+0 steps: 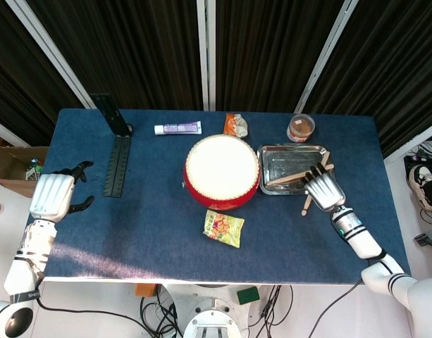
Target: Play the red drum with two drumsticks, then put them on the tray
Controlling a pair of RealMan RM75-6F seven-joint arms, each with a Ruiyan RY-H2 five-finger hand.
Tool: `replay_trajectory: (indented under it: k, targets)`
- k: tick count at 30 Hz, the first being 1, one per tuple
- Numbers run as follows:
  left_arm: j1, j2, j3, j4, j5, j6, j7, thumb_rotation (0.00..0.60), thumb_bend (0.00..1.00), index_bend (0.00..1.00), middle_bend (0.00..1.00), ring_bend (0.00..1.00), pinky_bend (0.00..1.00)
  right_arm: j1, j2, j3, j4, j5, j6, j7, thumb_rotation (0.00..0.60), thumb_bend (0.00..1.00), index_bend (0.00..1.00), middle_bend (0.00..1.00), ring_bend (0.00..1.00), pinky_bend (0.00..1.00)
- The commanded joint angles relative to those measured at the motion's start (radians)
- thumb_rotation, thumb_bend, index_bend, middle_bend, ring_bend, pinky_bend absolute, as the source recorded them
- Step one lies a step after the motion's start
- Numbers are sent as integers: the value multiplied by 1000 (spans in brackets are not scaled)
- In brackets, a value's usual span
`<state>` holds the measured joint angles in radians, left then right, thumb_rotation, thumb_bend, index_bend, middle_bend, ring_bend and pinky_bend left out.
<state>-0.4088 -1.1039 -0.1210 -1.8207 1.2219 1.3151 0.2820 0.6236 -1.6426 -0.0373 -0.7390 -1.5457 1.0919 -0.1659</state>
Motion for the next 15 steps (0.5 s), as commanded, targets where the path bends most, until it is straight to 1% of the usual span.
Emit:
replay_trajectory:
  k: [1,5,10,15]
  targets:
    - [4,2,-1,-1,1,1,-2,600,209,236,452,468,560,10,-2,13,0,1,-5,15,600,358,493,416,229,238]
    - [11,3,0,-1,8,4,-2,600,209,235,452,468,560,26,5,30,-9,4,-18,16,600,382,514,429,239,241]
    - [16,2,-3,0,10,4,-1,600,207,234,452,468,560,48,4,51,-19,22,-61,0,600,420,528,435,247,244]
    - [20,6,-6,-3,13,3,-1,600,208,234,451,468,559,67,-10,62,-18,32,-100,-15,600,395,528,435,247,245]
